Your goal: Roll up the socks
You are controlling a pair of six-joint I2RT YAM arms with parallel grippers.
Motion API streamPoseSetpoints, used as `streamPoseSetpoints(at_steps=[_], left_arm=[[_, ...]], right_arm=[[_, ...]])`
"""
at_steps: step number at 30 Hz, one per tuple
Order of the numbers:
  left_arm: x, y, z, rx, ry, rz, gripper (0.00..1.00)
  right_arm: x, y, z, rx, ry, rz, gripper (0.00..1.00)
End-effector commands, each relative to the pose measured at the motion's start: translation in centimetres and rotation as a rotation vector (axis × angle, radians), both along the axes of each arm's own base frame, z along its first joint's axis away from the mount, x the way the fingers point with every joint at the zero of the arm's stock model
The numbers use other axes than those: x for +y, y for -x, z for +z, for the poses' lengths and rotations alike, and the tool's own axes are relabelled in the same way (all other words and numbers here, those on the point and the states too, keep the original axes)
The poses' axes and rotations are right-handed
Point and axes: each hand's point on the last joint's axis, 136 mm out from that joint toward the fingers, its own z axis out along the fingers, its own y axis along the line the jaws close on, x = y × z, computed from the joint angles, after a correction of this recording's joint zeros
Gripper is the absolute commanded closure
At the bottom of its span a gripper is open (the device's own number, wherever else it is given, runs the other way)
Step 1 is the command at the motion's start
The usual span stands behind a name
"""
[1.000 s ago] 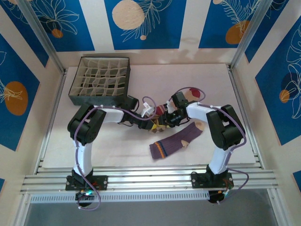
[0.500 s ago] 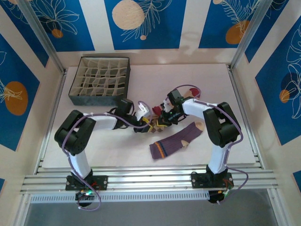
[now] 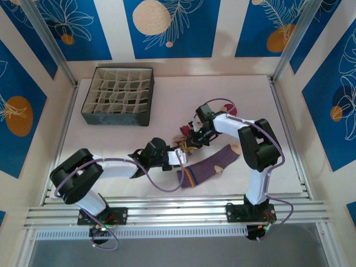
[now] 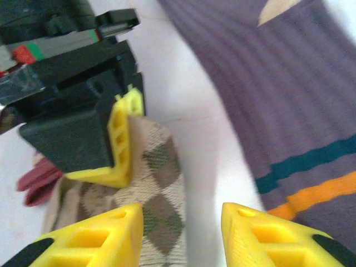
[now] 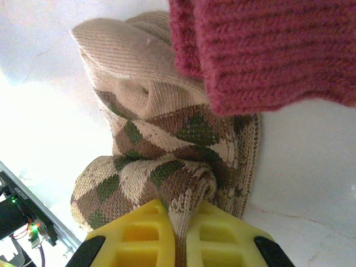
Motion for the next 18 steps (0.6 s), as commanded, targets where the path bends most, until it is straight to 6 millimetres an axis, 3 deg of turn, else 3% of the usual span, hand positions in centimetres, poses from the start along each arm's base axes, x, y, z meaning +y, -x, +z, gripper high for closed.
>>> streamPoseSetpoints(at_steps=[1,13,15,18], left_arm=[[0.1,-1.8,0.0,-0.14,-0.046,0.048,0.59],[-1.2,-1.7,-2.8,-0.106,-0.094,0.012,0.6],[-1.4,-1.6,-3.2,-0.095,-0.104,0.01,0.64],[-1.3,-1.7,-4.1,-0.061,-0.129,0.024,0.78]], right_arm=[[-1.3,2.1,-1.8,0.083,0.094,0.019,1.0],[-1.3,2.4,-1.9,0.106,0.095,0.021,1.0],[-1.2,2.5,-1.8,0.106,0.094,0.024,1.0],[-1.2,2.5,-1.8,0.11,0.092,0.024,1.0]])
